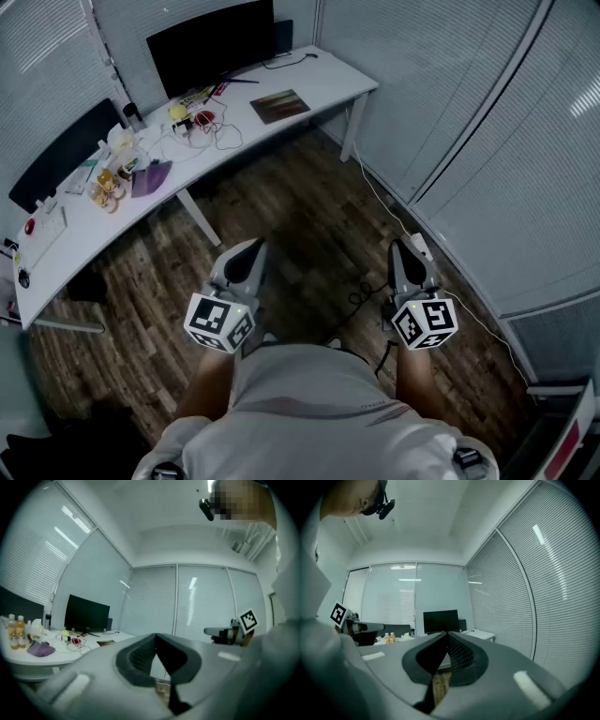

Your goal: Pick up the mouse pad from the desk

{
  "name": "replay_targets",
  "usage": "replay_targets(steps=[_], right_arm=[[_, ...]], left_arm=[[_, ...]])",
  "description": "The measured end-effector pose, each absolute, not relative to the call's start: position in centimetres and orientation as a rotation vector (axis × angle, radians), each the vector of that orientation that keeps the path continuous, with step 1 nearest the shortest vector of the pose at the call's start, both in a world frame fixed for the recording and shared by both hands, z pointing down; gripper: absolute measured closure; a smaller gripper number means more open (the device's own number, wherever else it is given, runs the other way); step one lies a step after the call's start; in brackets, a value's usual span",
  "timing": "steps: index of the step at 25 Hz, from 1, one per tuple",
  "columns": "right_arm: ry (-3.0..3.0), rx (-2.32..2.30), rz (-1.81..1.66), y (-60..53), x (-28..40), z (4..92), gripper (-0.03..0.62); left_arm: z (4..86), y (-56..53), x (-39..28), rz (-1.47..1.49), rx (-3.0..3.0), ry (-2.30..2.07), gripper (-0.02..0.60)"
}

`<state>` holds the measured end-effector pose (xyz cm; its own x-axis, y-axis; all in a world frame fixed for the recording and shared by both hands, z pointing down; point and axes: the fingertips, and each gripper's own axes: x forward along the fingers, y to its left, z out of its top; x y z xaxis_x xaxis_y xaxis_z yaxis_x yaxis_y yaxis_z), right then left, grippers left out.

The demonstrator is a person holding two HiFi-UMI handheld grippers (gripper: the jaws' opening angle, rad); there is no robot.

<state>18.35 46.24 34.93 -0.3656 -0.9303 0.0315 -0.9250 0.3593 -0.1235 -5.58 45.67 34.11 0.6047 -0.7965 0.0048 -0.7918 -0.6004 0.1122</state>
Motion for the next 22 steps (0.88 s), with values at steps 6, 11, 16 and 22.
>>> replay_targets(steps=[6, 11, 16, 22], right_arm=[[2.554, -1.754, -0.208, 45.8, 19.2, 35.4, 0.588], [2.551, -1.749, -0.224, 45.5, 19.7, 36.1, 0.588], [2.539, -1.727, -0.256, 45.2, 20.1, 36.5, 0.588], [2.513, -1.639, -0.278, 44.9, 20.2, 36.1, 0.588]], left_arm=[[34.3, 44.9, -5.1, -0.055, 2.709, -1.356, 0.580], [34.8, 44.8, -4.6, -0.030, 2.710, -1.357, 0.579], [35.2, 44.8, -4.2, -0.008, 2.693, -1.359, 0.580], [35.0, 44.8, -4.1, 0.004, 2.687, -1.386, 0.580]])
